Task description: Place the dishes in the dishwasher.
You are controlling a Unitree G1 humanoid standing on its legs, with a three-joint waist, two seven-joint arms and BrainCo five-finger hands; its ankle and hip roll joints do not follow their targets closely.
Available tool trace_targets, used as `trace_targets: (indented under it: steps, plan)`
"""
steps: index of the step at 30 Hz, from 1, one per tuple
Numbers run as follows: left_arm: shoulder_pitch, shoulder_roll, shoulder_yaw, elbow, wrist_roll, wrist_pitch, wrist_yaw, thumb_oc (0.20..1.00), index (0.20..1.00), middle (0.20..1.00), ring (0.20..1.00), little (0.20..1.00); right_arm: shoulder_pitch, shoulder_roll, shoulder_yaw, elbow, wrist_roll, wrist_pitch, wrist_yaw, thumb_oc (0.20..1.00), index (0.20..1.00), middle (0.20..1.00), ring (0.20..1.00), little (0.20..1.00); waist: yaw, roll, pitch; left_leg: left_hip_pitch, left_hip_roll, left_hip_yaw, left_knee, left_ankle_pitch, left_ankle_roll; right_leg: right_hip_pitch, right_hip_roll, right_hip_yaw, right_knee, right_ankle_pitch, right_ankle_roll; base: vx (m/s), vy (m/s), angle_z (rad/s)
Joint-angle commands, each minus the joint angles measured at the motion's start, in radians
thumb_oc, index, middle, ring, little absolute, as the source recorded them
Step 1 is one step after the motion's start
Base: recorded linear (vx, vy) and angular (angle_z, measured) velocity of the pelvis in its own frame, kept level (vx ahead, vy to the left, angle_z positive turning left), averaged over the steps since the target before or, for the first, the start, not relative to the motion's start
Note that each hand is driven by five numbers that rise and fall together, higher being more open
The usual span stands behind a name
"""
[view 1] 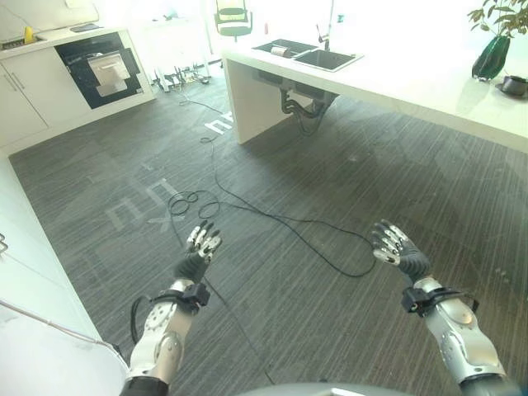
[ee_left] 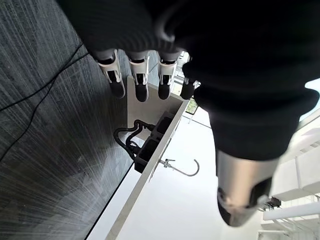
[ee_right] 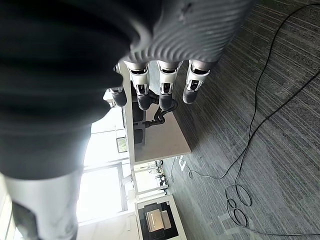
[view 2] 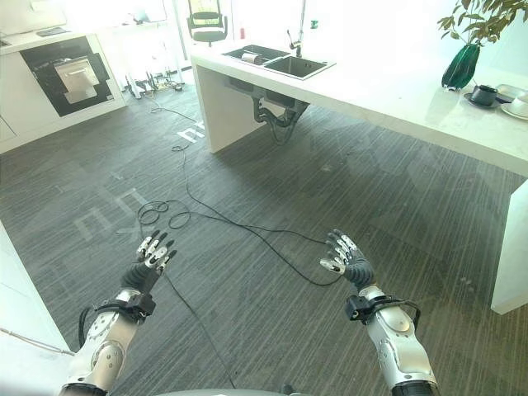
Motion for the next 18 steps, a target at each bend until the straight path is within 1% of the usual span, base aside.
trace_targets:
  steps: [1,3,6,9,10,12,16,18]
  plan:
    - [-0.077,0.035,0.005,-0.005,-0.002,-0.036,-0.028,1.0,1.0,1.0,1.0,1.0,-0.064,-0.003,-0.004,-0.044,-0.001,-0.053,0.01,1.0,1.0,1.0,1.0,1.0,0.004,0.0,-0.011,0.017,0.051,0.0,0.003,-0.072,-0.056,0.058,-0.046,-0.028,0.006,-0.087,0.067,0.0,0.0,0.0]
    - [-0.079,0.034,0.006,-0.008,-0.009,-0.04,-0.037,1.0,1.0,1.0,1.0,1.0,-0.063,0.001,-0.002,-0.051,0.012,-0.028,0.03,1.0,1.0,1.0,1.0,1.0,0.002,0.002,-0.012,0.017,0.051,0.002,0.003,-0.073,-0.055,0.058,-0.047,-0.027,0.006,-0.089,0.067,0.0,0.0,0.0]
    - [-0.082,0.033,0.002,-0.008,0.009,-0.048,-0.018,1.0,1.0,1.0,1.0,1.0,-0.062,0.004,0.004,-0.061,0.022,-0.015,0.042,1.0,1.0,1.0,1.0,1.0,-0.002,0.003,-0.013,0.018,0.052,0.004,0.003,-0.072,-0.056,0.058,-0.047,-0.025,0.006,-0.088,0.068,0.0,0.0,0.0]
    - [-0.078,0.032,0.008,-0.013,-0.008,-0.051,-0.017,1.0,1.0,1.0,1.0,1.0,-0.059,0.003,-0.003,-0.071,0.024,-0.028,0.065,1.0,1.0,1.0,1.0,1.0,-0.002,0.003,-0.014,0.017,0.052,0.005,0.003,-0.072,-0.056,0.057,-0.048,-0.026,0.006,-0.087,0.069,0.0,0.0,0.0]
    - [-0.077,0.029,0.01,-0.015,-0.033,-0.031,-0.025,1.0,1.0,1.0,1.0,1.0,-0.057,0.001,-0.005,-0.074,0.019,-0.031,0.07,1.0,1.0,1.0,1.0,1.0,-0.003,0.003,-0.014,0.017,0.052,0.005,0.003,-0.071,-0.056,0.057,-0.048,-0.026,0.006,-0.086,0.069,0.0,0.0,0.0]
    - [-0.074,0.025,0.013,-0.018,-0.04,-0.024,-0.028,1.0,1.0,1.0,1.0,1.0,-0.056,0.0,-0.007,-0.083,0.015,-0.029,0.078,1.0,1.0,1.0,1.0,1.0,-0.004,0.002,-0.015,0.016,0.052,0.006,0.003,-0.071,-0.057,0.056,-0.049,-0.027,0.006,-0.085,0.069,0.0,0.0,0.0]
    - [-0.065,0.026,0.02,-0.033,-0.032,-0.036,-0.017,1.0,1.0,1.0,1.0,1.0,-0.055,-0.001,-0.008,-0.094,0.014,-0.018,0.073,1.0,1.0,1.0,1.0,1.0,0.0,0.001,-0.016,0.015,0.051,0.006,0.003,-0.07,-0.055,0.055,-0.05,-0.029,0.006,-0.084,0.07,0.0,0.0,0.0]
    - [-0.067,0.026,0.022,-0.031,-0.037,-0.042,-0.015,1.0,1.0,1.0,1.0,1.0,-0.061,-0.001,-0.007,-0.096,0.017,-0.026,0.076,1.0,1.0,1.0,1.0,1.0,0.001,0.001,-0.014,0.016,0.051,0.004,0.003,-0.069,-0.055,0.056,-0.049,-0.03,0.006,-0.084,0.069,0.0,0.0,0.0]
